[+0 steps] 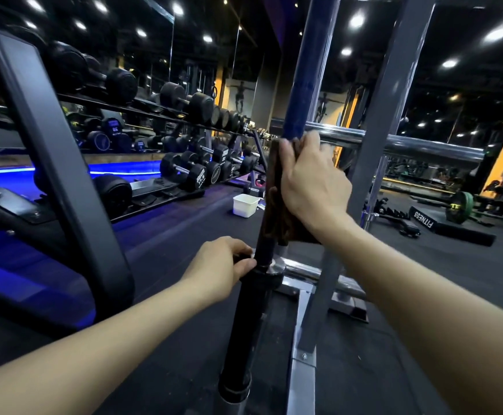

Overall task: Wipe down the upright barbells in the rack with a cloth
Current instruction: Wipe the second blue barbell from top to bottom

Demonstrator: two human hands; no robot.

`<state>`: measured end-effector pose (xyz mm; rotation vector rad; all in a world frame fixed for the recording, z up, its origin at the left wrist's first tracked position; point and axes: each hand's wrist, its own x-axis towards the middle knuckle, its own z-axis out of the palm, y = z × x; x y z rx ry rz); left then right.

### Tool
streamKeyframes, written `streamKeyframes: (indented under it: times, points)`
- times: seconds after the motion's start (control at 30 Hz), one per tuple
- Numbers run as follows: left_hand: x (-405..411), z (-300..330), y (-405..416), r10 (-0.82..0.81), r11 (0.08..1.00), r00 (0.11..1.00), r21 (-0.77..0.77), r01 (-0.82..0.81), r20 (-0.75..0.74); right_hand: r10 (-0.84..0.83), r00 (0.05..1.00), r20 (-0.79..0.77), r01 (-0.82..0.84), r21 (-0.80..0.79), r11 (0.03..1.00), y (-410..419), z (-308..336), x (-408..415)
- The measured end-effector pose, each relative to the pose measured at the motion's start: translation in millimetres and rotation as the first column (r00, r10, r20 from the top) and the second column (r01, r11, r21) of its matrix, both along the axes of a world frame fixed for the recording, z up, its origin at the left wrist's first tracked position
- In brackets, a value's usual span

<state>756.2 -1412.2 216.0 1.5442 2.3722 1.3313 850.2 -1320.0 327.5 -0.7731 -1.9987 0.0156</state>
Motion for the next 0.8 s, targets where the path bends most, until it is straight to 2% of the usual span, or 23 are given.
streamKeyframes:
  times: [0.1, 0.23, 0.3, 0.37, 0.47, 0.6, 0.67, 0.77, 0.8]
  points:
    - [-2.9, -2.4, 1.8, 0.006, 1.0, 1.0, 0.018, -0.006, -0.013, -0.025, 1.0, -0.003, 0.025, 0.027, 0.999, 3.8, -18.3, -3.0]
    - [-3.7, -0.6, 2.8, 0.023, 1.0, 0.998, 0.008, -0.023, -0.06, -0.013, 0.957, 0.289, 0.039, -0.083, 0.996, 2.2, -80.2, 14.6]
    - [-2.0, 0.1, 2.1, 0.035, 0.999, 0.996, -0.001, -0.035, -0.079, -0.004, 0.937, 0.349, 0.037, -0.086, 0.996, 6.2, -77.2, 21.3]
    - [0.6, 0.0, 1.7, 0.038, 0.999, 0.997, -0.011, -0.039, -0.074, 0.02, 0.951, 0.31, -0.003, -0.056, 0.998, 8.4, -60.6, 22.8]
    - [0.7, -3.2, 1.2, 0.035, 0.999, 0.999, 0.009, -0.035, -0.025, 0.095, 0.988, 0.126, -0.086, -0.072, 0.994, 11.6, -32.8, 14.6]
    - [-2.0, -5.6, 2.0, 0.02, 0.999, 0.999, 0.035, -0.019, -0.038, 0.177, 0.983, 0.041, -0.17, -0.14, 0.975, 16.0, -43.5, 9.6]
    - [-3.0, -6.1, 2.2, 0.012, 0.999, 0.999, 0.034, -0.01, -0.046, 0.179, 0.972, 0.15, -0.153, -0.172, 0.973, 20.2, -60.2, 17.0]
    - [-1.7, -5.7, 1.0, 0.023, 0.999, 0.999, 0.026, -0.022, -0.028, 0.13, 0.879, 0.458, -0.07, -0.147, 0.987, 22.2, -90.0, 31.6]
    - [-1.0, -5.5, 0.5, 0.028, 0.999, 0.999, 0.022, -0.027, -0.026, 0.127, 0.873, 0.471, -0.066, -0.144, 0.987, 21.5, -93.6, 31.9]
